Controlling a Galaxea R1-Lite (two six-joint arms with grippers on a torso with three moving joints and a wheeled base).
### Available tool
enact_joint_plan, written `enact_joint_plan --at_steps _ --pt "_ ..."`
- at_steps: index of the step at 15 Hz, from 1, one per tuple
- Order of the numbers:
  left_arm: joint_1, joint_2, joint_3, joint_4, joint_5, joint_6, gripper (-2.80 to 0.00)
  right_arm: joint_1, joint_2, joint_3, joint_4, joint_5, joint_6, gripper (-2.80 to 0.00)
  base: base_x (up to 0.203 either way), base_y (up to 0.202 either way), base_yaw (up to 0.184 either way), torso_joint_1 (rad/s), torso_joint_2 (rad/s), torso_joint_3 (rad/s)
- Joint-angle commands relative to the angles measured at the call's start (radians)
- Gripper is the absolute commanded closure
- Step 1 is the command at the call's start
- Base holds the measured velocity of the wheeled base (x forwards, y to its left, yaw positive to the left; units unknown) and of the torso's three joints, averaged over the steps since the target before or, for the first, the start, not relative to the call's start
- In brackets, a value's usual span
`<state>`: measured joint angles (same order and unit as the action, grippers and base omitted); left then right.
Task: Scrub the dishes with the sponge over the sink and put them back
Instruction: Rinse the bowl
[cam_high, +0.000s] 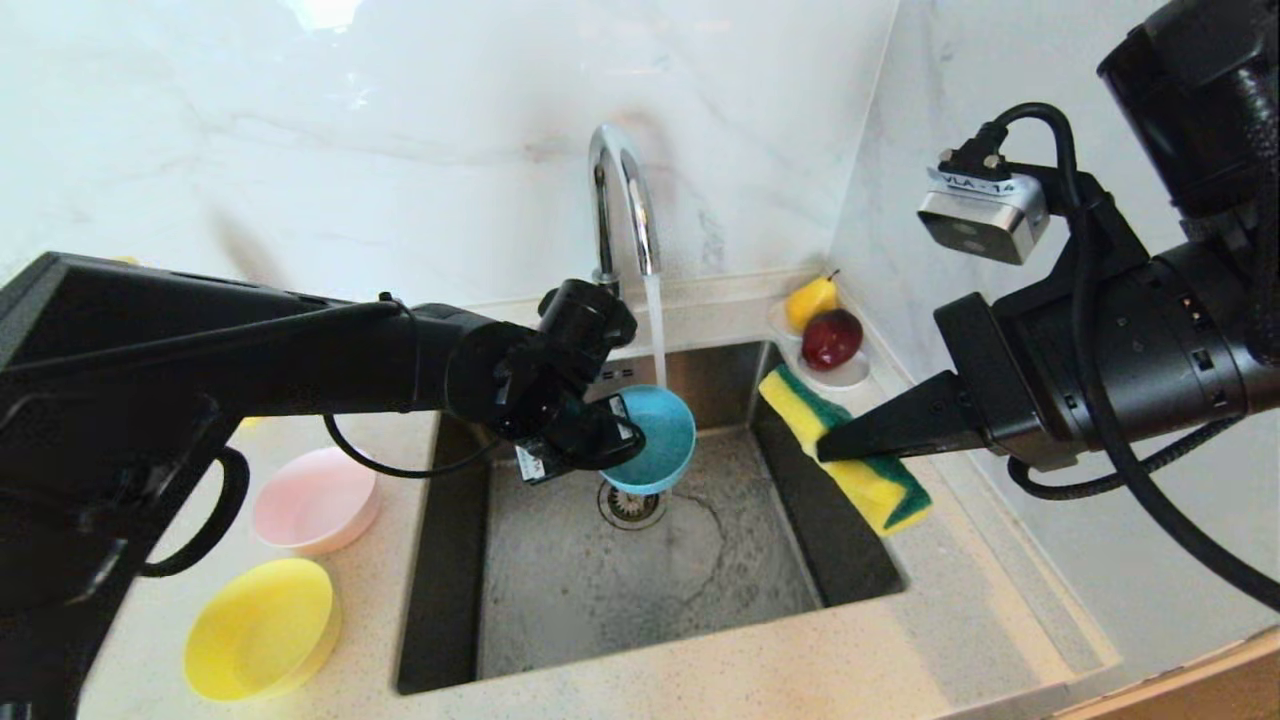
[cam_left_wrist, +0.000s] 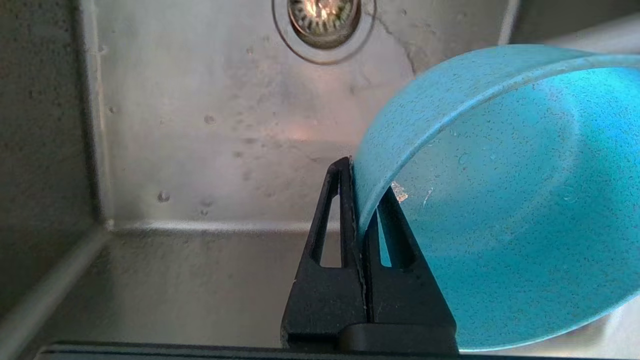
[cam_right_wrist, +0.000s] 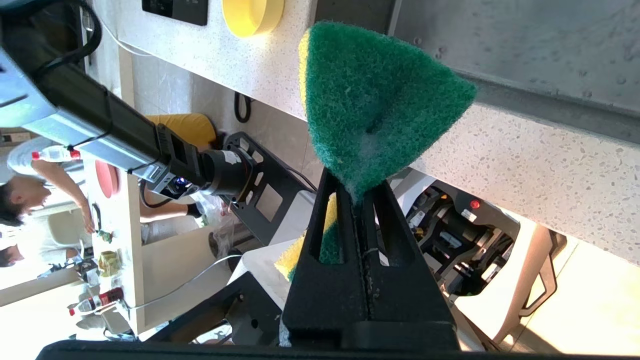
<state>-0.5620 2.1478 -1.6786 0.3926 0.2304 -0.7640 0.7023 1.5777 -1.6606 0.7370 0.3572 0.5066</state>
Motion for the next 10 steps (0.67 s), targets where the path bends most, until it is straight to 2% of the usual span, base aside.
enact_joint_plan --at_steps 1,5,10 --pt "0.017 0.039 -0.025 -0.002 0.003 -0.026 0.0 0.0 0.01 0.001 0.004 0.002 0.003 0.0 0.0 0.0 0.0 0.0 0.0 0.0" --pt "0.028 0.084 -0.083 -0.005 0.003 -0.069 0.0 0.0 0.013 0.015 0.004 0.003 0.004 0.0 0.0 0.0 0.0 0.0 0.0 0.0" --pt "0.036 0.162 -0.193 0.005 0.003 -0.078 0.0 -0.003 0.013 0.041 -0.028 0.003 0.004 0.0 0.0 0.0 0.0 0.0 0.0 0.0"
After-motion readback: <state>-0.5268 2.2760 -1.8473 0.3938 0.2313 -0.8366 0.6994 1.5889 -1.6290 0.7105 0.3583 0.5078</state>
